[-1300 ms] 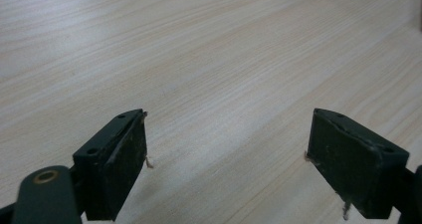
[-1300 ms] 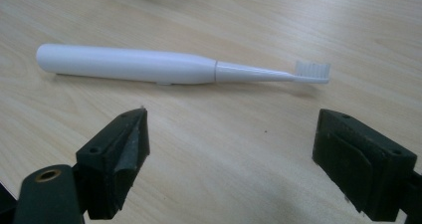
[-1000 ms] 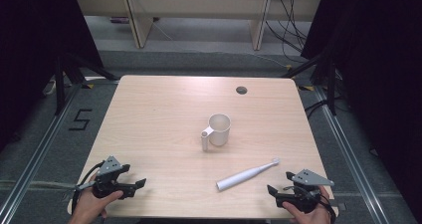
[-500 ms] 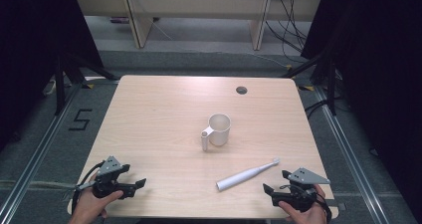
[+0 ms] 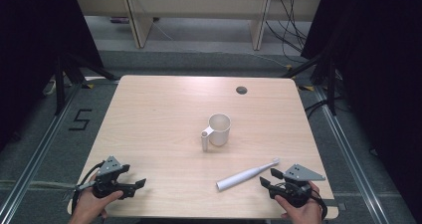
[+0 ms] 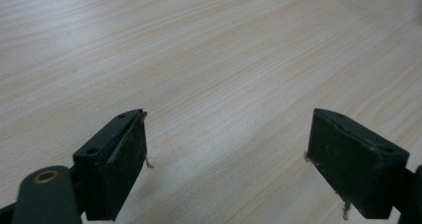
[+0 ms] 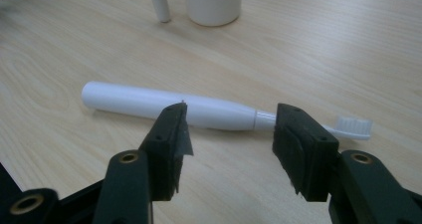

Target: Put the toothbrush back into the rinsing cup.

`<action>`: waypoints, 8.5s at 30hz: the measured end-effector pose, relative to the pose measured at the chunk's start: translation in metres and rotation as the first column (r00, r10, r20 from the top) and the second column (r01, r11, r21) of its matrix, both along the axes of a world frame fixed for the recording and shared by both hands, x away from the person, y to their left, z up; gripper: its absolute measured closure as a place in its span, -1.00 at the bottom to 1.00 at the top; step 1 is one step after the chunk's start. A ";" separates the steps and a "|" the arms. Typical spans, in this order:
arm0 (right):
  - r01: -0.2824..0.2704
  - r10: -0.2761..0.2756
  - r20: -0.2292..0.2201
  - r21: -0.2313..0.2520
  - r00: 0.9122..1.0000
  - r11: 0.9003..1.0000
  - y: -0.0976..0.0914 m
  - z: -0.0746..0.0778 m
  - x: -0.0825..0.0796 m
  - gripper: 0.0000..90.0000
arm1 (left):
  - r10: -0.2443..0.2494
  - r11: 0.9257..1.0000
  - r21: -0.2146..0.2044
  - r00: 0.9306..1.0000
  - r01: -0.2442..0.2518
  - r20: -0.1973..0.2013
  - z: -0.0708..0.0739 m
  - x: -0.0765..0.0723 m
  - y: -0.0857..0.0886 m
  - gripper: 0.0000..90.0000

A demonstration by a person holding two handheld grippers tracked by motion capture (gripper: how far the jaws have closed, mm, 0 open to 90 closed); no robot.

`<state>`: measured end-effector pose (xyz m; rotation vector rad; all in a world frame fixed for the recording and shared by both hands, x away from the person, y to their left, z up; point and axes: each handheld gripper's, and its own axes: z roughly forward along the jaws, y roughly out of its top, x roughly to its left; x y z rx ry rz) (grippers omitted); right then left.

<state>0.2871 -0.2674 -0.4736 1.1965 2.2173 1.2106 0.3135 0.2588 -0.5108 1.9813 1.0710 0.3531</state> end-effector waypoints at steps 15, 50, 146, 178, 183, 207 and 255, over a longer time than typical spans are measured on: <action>-0.088 0.087 -0.019 -0.044 0.996 0.995 0.031 0.001 0.011 0.56 | -0.002 1.000 0.004 1.000 0.002 -0.006 -0.001 0.000 0.002 -0.66; -0.252 0.242 -0.082 -0.146 0.967 0.957 0.112 -0.017 0.043 1.00 | -0.009 1.000 0.018 1.000 0.009 -0.010 0.001 0.000 0.004 -0.66; -0.190 0.161 -0.201 -0.129 0.966 0.973 0.017 -0.014 -0.014 0.98 | -0.009 1.000 0.005 1.000 0.009 -0.005 0.001 0.000 0.004 -0.66; -0.176 0.147 -0.130 -0.247 0.980 0.953 0.026 0.016 0.003 0.43 | -0.016 0.999 0.039 1.000 0.017 -0.015 0.002 0.000 0.006 -0.66; -0.181 0.141 -0.157 -0.282 0.978 0.942 0.032 0.015 0.012 0.26 | -0.015 0.999 0.037 1.000 0.016 -0.016 0.002 0.000 0.006 -0.66; -0.192 0.114 -0.256 -0.305 0.960 0.933 0.048 0.008 0.042 -0.16 | 0.016 1.000 -0.008 1.000 -0.016 -0.007 0.001 0.000 0.004 -0.67; -0.358 0.113 -0.473 -0.468 0.874 0.808 0.094 -0.003 0.095 0.38 | 0.019 1.000 -0.013 1.000 -0.019 0.002 0.000 0.000 0.003 -0.66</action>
